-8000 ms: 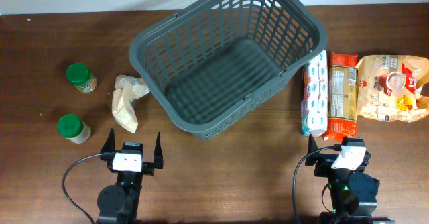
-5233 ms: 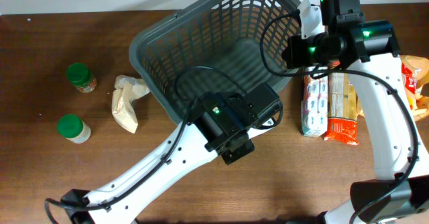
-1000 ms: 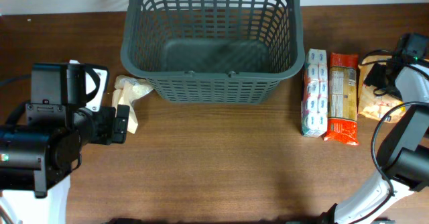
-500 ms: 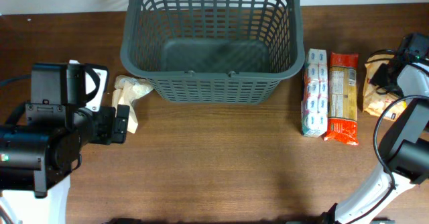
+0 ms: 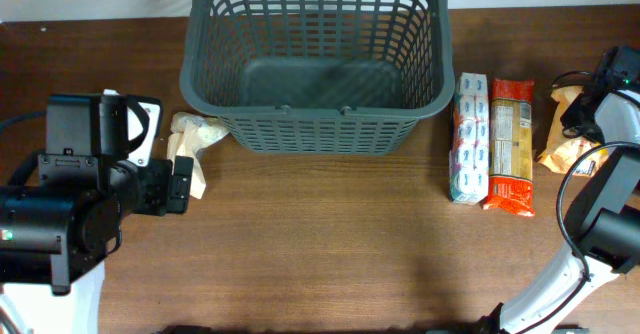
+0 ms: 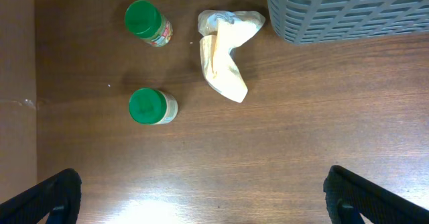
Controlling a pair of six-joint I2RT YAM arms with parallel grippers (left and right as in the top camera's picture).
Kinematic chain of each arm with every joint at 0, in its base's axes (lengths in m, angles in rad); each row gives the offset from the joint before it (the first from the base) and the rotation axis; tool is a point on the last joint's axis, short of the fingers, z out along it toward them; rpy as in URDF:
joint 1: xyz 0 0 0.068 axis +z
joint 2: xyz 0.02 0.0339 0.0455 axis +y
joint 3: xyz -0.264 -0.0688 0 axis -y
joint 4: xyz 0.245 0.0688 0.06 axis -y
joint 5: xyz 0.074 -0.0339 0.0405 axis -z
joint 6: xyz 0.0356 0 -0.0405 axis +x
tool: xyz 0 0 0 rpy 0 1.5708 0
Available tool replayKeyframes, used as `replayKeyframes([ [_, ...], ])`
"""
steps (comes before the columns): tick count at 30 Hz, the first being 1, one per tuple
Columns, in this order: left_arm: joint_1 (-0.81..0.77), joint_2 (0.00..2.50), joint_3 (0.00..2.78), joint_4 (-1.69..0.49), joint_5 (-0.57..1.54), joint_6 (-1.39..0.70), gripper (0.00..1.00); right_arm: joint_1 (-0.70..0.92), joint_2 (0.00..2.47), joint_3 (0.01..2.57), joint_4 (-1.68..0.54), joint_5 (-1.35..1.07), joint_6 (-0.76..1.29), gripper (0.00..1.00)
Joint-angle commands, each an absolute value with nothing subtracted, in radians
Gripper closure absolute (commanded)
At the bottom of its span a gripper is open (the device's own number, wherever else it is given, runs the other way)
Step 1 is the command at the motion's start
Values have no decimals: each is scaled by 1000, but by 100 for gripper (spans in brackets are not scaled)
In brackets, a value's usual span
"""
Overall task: Pack container
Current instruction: 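Reach the right gripper to the orange brown-sugar bag and grasp it, then carry the brown-sugar bag into the basket and release it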
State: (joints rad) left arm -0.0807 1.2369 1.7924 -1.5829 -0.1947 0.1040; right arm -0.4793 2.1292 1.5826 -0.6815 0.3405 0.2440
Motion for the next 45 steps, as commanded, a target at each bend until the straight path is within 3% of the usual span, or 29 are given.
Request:
replayKeyframes([
  [1, -76, 1234, 1801, -1584, -191, 98, 1, -466, 2287, 1474, -792, 215, 271, 96],
  [5, -76, 1234, 1801, -1584, -191, 98, 1, -441, 2255, 1506, -826, 209, 271, 96],
  [13, -76, 1234, 1801, -1584, -191, 98, 1, -356, 2005, 1805, -953, 210, 267, 96],
  [31, -76, 1234, 1801, -1584, -191, 98, 1, -322, 1945, 1922, -986, 216, 195, 96],
  [45, -76, 1234, 1801, -1584, -191, 98, 1, -91, 1769, 2276, -1007, 231, 56, 96],
])
